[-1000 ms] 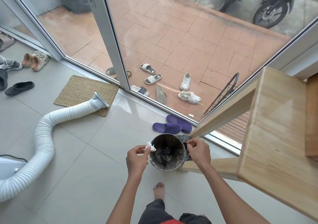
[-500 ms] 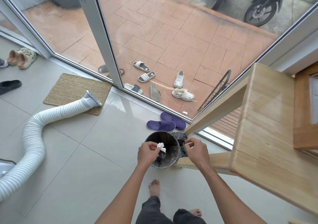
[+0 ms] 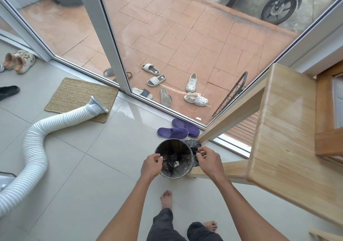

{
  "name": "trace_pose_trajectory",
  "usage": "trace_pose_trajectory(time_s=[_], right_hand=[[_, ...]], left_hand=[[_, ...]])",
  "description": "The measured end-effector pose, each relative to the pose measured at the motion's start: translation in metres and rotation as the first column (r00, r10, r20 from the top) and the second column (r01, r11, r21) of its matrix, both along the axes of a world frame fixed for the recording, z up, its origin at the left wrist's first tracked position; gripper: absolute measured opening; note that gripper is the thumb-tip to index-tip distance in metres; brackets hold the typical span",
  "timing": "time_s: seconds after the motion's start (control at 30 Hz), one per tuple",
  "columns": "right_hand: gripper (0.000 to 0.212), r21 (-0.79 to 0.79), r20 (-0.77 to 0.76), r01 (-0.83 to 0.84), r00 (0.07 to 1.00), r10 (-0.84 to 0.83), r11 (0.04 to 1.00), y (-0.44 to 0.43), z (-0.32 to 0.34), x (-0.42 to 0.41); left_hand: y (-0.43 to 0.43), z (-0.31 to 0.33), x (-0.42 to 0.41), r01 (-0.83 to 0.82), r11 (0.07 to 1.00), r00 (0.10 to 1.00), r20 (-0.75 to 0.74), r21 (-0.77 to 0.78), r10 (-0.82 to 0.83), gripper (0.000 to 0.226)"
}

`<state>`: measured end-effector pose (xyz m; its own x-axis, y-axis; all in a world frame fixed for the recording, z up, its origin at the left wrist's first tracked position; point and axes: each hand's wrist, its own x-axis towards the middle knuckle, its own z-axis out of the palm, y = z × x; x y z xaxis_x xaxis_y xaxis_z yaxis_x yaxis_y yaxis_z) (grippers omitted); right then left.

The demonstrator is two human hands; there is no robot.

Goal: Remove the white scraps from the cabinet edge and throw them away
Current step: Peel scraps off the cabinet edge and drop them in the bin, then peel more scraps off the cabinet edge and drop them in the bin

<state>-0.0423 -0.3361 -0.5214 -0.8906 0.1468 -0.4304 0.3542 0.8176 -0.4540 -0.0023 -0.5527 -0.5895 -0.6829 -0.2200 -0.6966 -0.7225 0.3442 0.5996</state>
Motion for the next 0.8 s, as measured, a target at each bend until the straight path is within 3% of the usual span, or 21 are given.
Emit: trace_pose_trajectory(time_s=[0.2,0.33,0.57,0.67,0.8], right_hand=[[0.043,0.039,-0.038,-0.126,0.991,0.128,0.991,-0.009,0.001,0.003],[0.064,0.168,-0.135,-0.231,0.958,0.255,0.958,-0.034,0.017,-0.013],[0.066,0.211,-0.303,-0.314,0.879,0.368,0.926,-0.091,0.099,-0.062],[0.067,0.234,-0.370,-0.311,0.848,0.380,0.921,-0.083,0.135,-0.069],[0.066,0.279,-0.508,-0.251,0.780,0.364,0.927,-0.045,0.191,-0.065]], left_hand=[[-0.009,0.019,0.002,0.103,0.992,0.988,-0.105,-0.067,-0.110,0.047],[-0.051,0.041,-0.007,0.272,0.901,0.934,-0.130,-0.339,-0.331,0.059],[-0.135,0.136,-0.051,0.116,0.771,0.906,-0.251,-0.626,-0.340,0.066],[-0.129,0.177,-0.058,0.095,0.736,0.881,-0.288,-0.670,-0.376,0.069],[-0.096,0.231,-0.059,0.121,0.650,0.776,-0.337,-0.750,-0.533,0.089]])
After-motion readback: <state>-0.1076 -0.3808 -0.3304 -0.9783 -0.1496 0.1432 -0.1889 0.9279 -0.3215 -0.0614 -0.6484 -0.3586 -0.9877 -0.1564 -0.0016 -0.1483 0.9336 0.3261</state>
